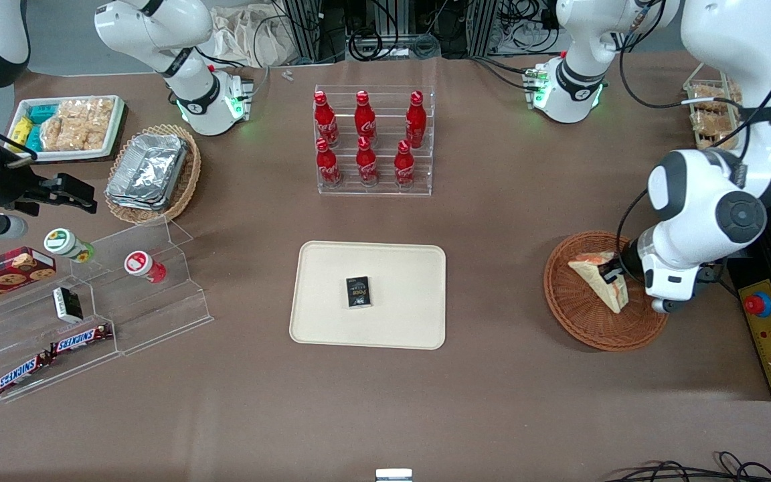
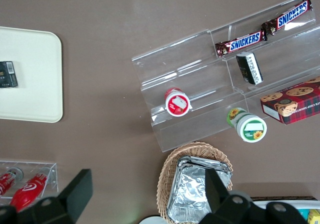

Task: Place sandwich from basket to tray
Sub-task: 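Lift the sandwich out of the basket with the left gripper, then carry the sandwich over the cream tray and lower it beside the tissue pack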

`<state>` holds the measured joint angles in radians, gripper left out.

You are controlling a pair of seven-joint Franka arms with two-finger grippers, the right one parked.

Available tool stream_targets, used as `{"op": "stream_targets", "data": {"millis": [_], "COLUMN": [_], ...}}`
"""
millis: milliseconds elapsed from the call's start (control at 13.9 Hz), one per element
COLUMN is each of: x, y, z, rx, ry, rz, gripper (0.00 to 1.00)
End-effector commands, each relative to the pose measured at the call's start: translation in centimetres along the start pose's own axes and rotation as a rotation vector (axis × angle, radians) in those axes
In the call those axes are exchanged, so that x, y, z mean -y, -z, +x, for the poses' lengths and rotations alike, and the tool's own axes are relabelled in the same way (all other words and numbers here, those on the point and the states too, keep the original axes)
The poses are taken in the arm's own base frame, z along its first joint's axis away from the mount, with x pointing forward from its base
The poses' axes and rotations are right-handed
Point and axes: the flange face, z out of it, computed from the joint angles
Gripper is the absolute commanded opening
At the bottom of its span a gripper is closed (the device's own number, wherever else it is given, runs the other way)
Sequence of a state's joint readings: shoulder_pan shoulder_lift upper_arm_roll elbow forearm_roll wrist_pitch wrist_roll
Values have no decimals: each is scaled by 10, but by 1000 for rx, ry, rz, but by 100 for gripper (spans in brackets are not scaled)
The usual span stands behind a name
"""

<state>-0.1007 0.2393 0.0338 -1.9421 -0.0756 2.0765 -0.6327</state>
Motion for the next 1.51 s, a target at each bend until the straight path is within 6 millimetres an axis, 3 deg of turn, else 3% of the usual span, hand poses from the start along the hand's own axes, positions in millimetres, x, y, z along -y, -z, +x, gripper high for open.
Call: {"op": "stream_targets", "data": {"millis": [0,288,360,505,865,1081,1225,1441], "x": [-12,-43,-57,-90,-172,-221,-246,-283], "y": [59,124,137,143,113,74,40,-6], "z": [-7,-33,-46,-84,-170,-214,-230,-228], "rx": [40,66,68,78,61,11,-7,-21], "ry": [-26,-104,-139,-230,-491,-608,-651,-698], "rz": [17,28,27,25,21,16,11,16], "gripper": [0,0,0,0,0,0,0,0]}}
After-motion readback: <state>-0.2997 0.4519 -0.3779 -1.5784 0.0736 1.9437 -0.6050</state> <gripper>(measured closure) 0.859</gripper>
